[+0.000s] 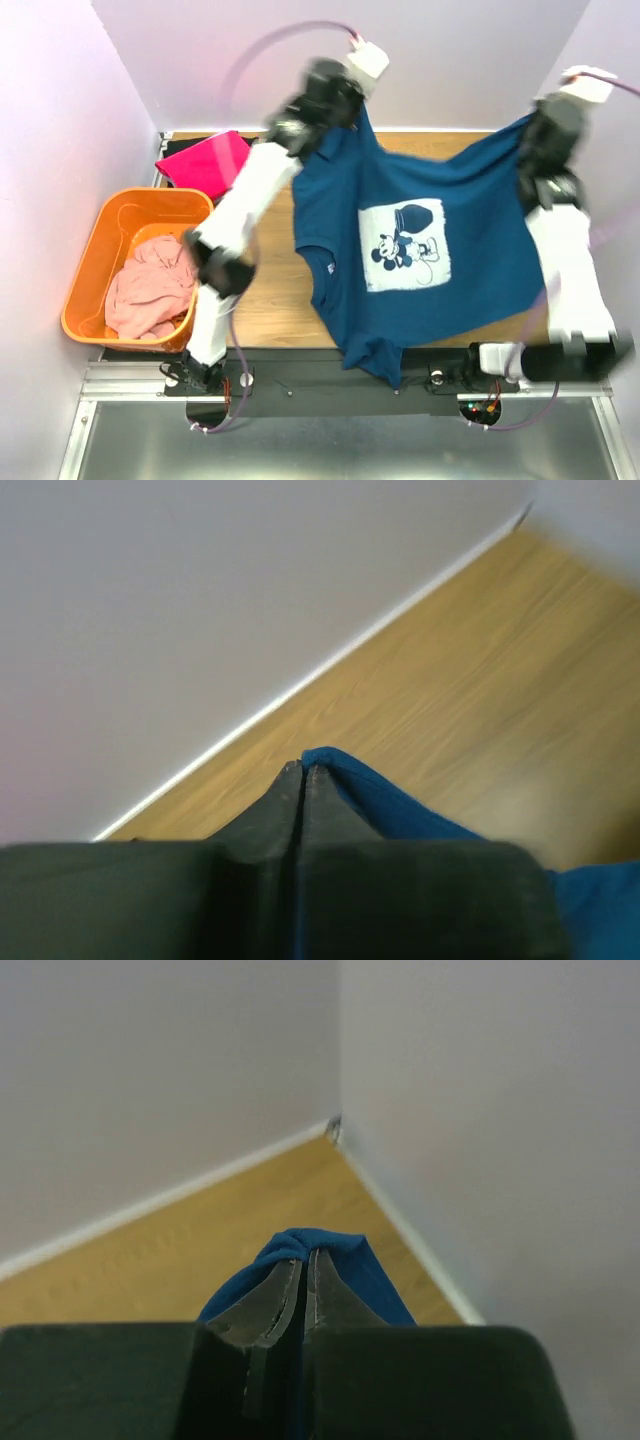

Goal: Fold and stack the t-shirts
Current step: Flatten the tshirt out

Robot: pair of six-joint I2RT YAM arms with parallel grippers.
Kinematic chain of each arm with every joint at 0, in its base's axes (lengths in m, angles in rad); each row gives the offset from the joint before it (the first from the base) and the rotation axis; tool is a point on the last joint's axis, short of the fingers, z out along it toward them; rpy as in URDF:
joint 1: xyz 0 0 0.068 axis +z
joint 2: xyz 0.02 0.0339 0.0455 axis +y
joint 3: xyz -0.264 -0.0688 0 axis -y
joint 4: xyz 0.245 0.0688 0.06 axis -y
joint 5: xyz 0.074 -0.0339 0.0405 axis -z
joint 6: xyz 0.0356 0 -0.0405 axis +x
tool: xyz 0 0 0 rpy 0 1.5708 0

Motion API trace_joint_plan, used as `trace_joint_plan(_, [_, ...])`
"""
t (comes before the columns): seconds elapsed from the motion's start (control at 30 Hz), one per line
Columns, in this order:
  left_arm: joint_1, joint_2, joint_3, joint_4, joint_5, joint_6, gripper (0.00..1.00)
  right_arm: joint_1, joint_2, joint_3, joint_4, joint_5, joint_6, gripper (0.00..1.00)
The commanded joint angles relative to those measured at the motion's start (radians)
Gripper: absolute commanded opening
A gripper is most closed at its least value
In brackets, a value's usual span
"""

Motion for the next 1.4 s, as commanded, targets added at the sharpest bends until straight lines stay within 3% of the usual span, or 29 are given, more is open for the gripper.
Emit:
trace_joint_plan(0.0, [0.034, 0.202, 0.055, 0.196, -0.188, 0.084, 0.97, -0.016, 0.24, -0.033, 0.118, 0.015, 0.067, 0.02])
trace_joint_plan(0.03, [0.039, 0.244, 0.081, 0.267, -0.222, 0.073, 0.98, -0.019, 0.315, -0.012, 0.118, 0.029, 0.096, 0.1])
trace_joint_plan(0.07, [0.037, 0.282, 0.148, 0.298, -0.268, 0.081, 0.98, -0.019, 0.426, 0.017, 0.117, 0.033, 0.104, 0.29])
trace_joint_plan(0.1, [0.036, 0.328, 0.169, 0.342, -0.306, 0.079, 0.98, -0.024, 0.48, 0.078, 0.089, 0.009, 0.118, 0.64])
trace_joint_plan(0.17, [0.034, 0.297, 0.14, 0.369, -0.294, 0.076, 0.98, -0.024, 0.567, 0.145, 0.052, -0.023, 0.121, 0.78])
trace_joint_plan(0.2, [0.033, 0.265, 0.097, 0.384, -0.291, 0.064, 0.98, -0.024, 0.574, 0.163, 0.033, -0.055, 0.119, 0.9])
trace_joint_plan(0.23, [0.033, 0.231, 0.045, 0.396, -0.258, 0.052, 0.98, -0.023, 0.575, 0.166, 0.032, -0.075, 0.113, 0.94])
trace_joint_plan(0.27, [0.033, 0.159, -0.066, 0.38, -0.224, 0.02, 0.99, -0.024, 0.568, 0.162, 0.032, -0.109, 0.094, 0.95])
trace_joint_plan(0.37, [0.033, 0.074, -0.214, 0.282, -0.155, -0.109, 0.98, -0.024, 0.531, 0.087, 0.032, -0.175, 0.073, 0.95])
trace_joint_plan(0.53, [0.037, 0.14, -0.224, -0.124, -0.007, -0.333, 0.98, -0.024, 0.479, -0.074, 0.032, -0.316, 0.109, 0.94])
trace_joint_plan(0.63, [0.037, 0.181, -0.283, -0.238, -0.003, -0.429, 0.98, -0.024, 0.453, -0.151, 0.025, -0.384, 0.132, 0.93])
trace_joint_plan(0.83, [0.066, 0.079, -0.601, -0.09, 0.017, -0.554, 0.98, -0.023, 0.421, -0.268, 0.02, -0.453, 0.144, 0.92])
trace_joint_plan(1.03, [0.106, 0.106, -0.652, -0.041, 0.146, -0.615, 0.98, -0.023, 0.439, -0.318, 0.015, -0.49, 0.149, 0.92])
trace_joint_plan(1.37, [0.183, 0.231, -0.629, 0.025, 0.186, -0.619, 0.98, -0.023, 0.511, -0.331, -0.043, -0.568, 0.172, 0.9])
